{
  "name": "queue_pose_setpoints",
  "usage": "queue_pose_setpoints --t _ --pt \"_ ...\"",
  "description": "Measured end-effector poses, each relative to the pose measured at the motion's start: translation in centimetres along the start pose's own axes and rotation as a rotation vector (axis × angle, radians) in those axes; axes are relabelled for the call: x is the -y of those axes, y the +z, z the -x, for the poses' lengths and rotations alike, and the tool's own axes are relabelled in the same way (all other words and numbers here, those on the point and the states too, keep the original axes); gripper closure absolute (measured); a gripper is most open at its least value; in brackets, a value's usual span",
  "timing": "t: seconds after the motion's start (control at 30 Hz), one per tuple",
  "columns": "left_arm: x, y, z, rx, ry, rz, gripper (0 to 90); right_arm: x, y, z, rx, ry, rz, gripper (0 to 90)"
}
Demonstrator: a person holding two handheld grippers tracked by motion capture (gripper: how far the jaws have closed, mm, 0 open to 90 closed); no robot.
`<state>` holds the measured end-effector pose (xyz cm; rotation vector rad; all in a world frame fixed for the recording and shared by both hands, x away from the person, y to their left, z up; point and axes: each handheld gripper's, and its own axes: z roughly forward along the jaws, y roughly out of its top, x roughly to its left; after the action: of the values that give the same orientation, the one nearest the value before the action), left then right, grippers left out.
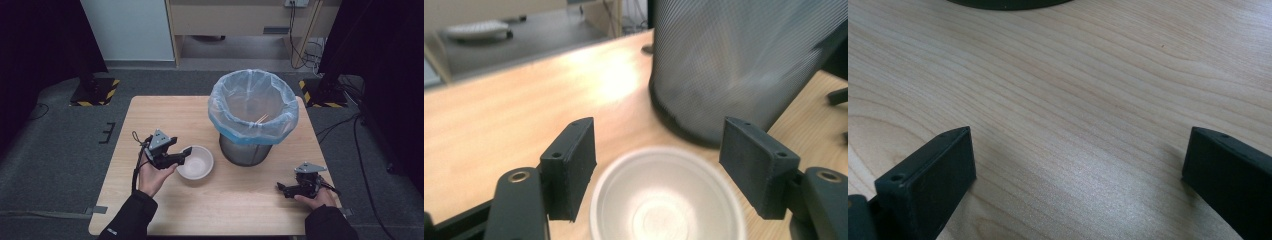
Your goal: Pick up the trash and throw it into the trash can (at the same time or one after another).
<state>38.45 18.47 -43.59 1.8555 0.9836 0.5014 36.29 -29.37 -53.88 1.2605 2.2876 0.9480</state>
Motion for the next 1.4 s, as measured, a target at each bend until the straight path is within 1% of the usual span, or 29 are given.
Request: queue_pose_setpoints --t 0.07,0.1,0.13,0.17,0.2,0.23,0.27,0.3,0.33,0.37,0.4,0.5,0.53,0.63,0.67,0.7,0.73,0.77,0.83,0.87,0.9,0.93,1.03,1.1,1.17,1.27,1.3,1.4 --pt "0.9 0.5 -0.3 -0.011 -0.006 -0.015 29.5 0.0 0.0 0.0 0.0 0.003 0.0 0.9" --pt "1.5 0.9 -0.6 -0.017 -0.018 -0.026 29.5 0.0 0.0 0.0 0.0 0.003 0.0 0.9" --pt "1.9 1.3 -0.8 -0.016 -0.029 -0.052 29.6 0.0 0.0 0.0 -0.001 0.001 0.0 0.8" --pt "2.2 1.5 -0.9 -0.018 -0.034 -0.064 30.1 0.0 0.0 0.0 -0.001 0.003 -0.001 0.8" --pt "2.5 1.7 -1.0 -0.024 -0.039 -0.064 30.5 0.0 0.0 0.0 -0.002 0.003 -0.001 0.8" --pt "2.9 1.9 -1.1 -0.029 -0.036 -0.075 30.5 0.0 0.0 0.0 -0.001 0.002 -0.001 0.8" --pt "2.9 1.9 -1.1 -0.029 -0.036 -0.075 30.5 0.0 0.0 0.0 -0.001 0.002 -0.001 0.8" --pt "3.5 2.4 -1.2 -0.039 -0.044 -0.093 30.5 0.0 0.0 0.0 -0.003 0.002 -0.001 0.7" --pt "3.8 2.6 -1.3 -0.043 -0.047 -0.096 30.6 0.0 0.0 0.0 -0.003 0.002 -0.001 0.7" --pt "4.2 3.0 -1.4 -0.054 -0.043 -0.11 30.8 0.0 0.0 0.0 -0.003 0.002 -0.001 0.7" --pt "4.2 3.0 -1.4 -0.054 -0.043 -0.11 31.0 0.0 0.0 0.0 -0.003 0.002 -0.001 0.7" --pt "4.9 3.9 -1.8 -0.071 -0.015 -0.16 31.7 0.0 0.0 0.0 -0.002 0.002 0.001 0.7" --pt "5.2 4.2 -2.1 -0.076 -0.018 -0.172 32.0 0.0 0.0 0.0 -0.003 0.001 0.001 0.7" --pt "5.6 4.4 -2.5 -0.073 -0.037 -0.182 34.0 0.0 0.0 0.0 -0.003 0.002 0.001 0.7" --pt "5.7 4.5 -2.5 -0.065 -0.044 -0.187 35.5 0.0 0.0 0.0 -0.003 0.002 0.001 0.7" --pt "5.7 4.5 -2.5 -0.065 -0.044 -0.187 37.3 0.0 0.0 0.0 -0.003 0.002 0.001 0.7" --pt "5.9 4.7 -2.6 -0.045 -0.059 -0.199 37.3 0.0 0.0 0.0 -0.003 0.002 0.001 0.7" --pt "6.0 4.8 -2.6 -0.036 -0.072 -0.206 40.6 0.0 0.0 0.0 -0.003 0.002 0.001 0.7" --pt "6.1 4.9 -2.6 -0.031 -0.075 -0.222 47.7 0.0 0.0 0.0 -0.003 0.002 0.001 0.7" --pt "6.1 5.0 -2.5 -0.026 -0.079 -0.227 55.2 0.0 0.0 0.0 -0.003 0.002 0.001 0.7" --pt "6.1 5.0 -2.5 -0.022 -0.082 -0.231 55.2 0.0 0.0 0.0 -0.003 0.002 0.001 0.7" --pt "6.0 4.9 -2.3 -0.022 -0.084 -0.242 61.7 0.0 0.0 0.0 -0.003 0.002 0.001 0.7" --pt "5.9 4.9 -2.2 -0.022 -0.083 -0.254 70.8 0.0 0.0 0.0 -0.004 0.002 -0.001 0.7" --pt "5.8 4.8 -2.1 -0.019 -0.095 -0.249 73.2 0.0 0.0 0.0 -0.004 0.002 -0.001 0.6" --pt "5.6 4.8 -2.0 -0.014 -0.099 -0.246 75.6 0.0 0.0 0.0 -0.005 0.001 -0.001 0.6" --pt "4.9 4.2 -1.6 -0.003 -0.101 -0.217 79.4 0.0 0.0 0.0 -0.005 0.001 -0.001 0.6" --pt "4.7 4.1 -1.6 -0.001 -0.094 -0.213 79.9 0.0 0.0 0.0 -0.005 0.001 -0.001 0.6" --pt "4.1 3.5 -1.3 0.011 -0.091 -0.185 81.2 0.0 0.0 0.0 -0.005 0.001 -0.001 0.6"
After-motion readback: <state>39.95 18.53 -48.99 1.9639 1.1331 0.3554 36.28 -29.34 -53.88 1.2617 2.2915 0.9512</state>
